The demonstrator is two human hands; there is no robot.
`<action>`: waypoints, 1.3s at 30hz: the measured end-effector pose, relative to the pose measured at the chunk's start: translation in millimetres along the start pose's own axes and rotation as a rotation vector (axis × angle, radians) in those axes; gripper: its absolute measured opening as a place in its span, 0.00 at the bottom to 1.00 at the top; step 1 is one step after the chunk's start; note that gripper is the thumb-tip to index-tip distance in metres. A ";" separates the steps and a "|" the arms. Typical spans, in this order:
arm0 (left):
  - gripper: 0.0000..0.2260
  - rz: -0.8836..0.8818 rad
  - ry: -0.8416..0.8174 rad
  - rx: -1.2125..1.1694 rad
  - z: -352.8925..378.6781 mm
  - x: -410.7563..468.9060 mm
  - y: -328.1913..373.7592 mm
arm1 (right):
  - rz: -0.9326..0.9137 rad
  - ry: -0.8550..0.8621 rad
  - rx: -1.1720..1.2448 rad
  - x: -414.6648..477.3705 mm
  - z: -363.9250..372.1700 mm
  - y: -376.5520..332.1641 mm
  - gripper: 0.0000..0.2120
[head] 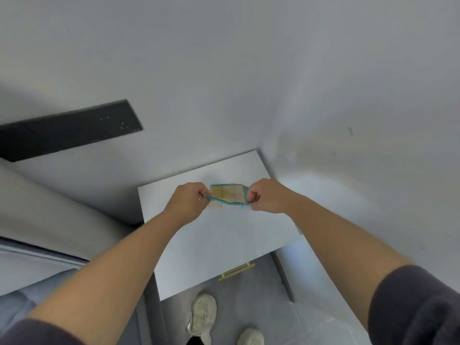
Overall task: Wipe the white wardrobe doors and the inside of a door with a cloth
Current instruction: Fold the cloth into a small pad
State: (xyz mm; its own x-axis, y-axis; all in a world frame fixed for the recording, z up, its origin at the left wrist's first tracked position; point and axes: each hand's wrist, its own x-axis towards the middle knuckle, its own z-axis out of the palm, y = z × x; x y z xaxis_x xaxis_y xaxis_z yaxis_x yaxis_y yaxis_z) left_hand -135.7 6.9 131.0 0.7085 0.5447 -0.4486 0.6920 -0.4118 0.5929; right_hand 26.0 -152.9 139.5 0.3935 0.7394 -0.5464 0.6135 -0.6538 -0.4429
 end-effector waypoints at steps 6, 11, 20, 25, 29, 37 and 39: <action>0.03 -0.051 -0.277 0.085 36.0 -12.7 -42.1 | 0.001 -0.248 -0.009 0.9 61.0 18.5 0.07; 0.02 -0.065 -0.236 0.104 52.2 6.7 -55.0 | 0.038 -0.160 0.048 18.2 75.0 31.1 0.07; 0.07 -0.086 -0.048 0.069 74.3 71.6 -63.5 | 0.125 0.100 0.114 73.6 86.2 50.2 0.05; 0.07 -0.118 -0.033 0.104 85.4 101.3 -69.6 | 0.215 0.175 0.107 97.4 96.1 57.2 0.07; 0.08 -0.140 -0.020 0.126 91.3 114.1 -71.7 | 0.253 0.194 0.090 109.4 100.9 58.2 0.08; 0.09 -0.251 -0.012 0.035 99.8 118.9 -72.4 | 0.262 0.224 0.027 120.6 107.4 64.8 0.08; 0.13 -0.293 -0.026 -0.035 101.1 117.6 -70.4 | 0.231 0.235 -0.001 122.0 109.8 65.5 0.09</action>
State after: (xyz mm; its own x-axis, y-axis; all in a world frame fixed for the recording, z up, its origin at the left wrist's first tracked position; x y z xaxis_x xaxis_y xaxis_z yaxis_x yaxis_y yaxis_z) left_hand -87.2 26.1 -31.2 0.4829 0.6173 -0.6211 0.8627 -0.2138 0.4583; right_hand 39.0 -123.1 -34.2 0.6692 0.5888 -0.4533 0.4907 -0.8082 -0.3255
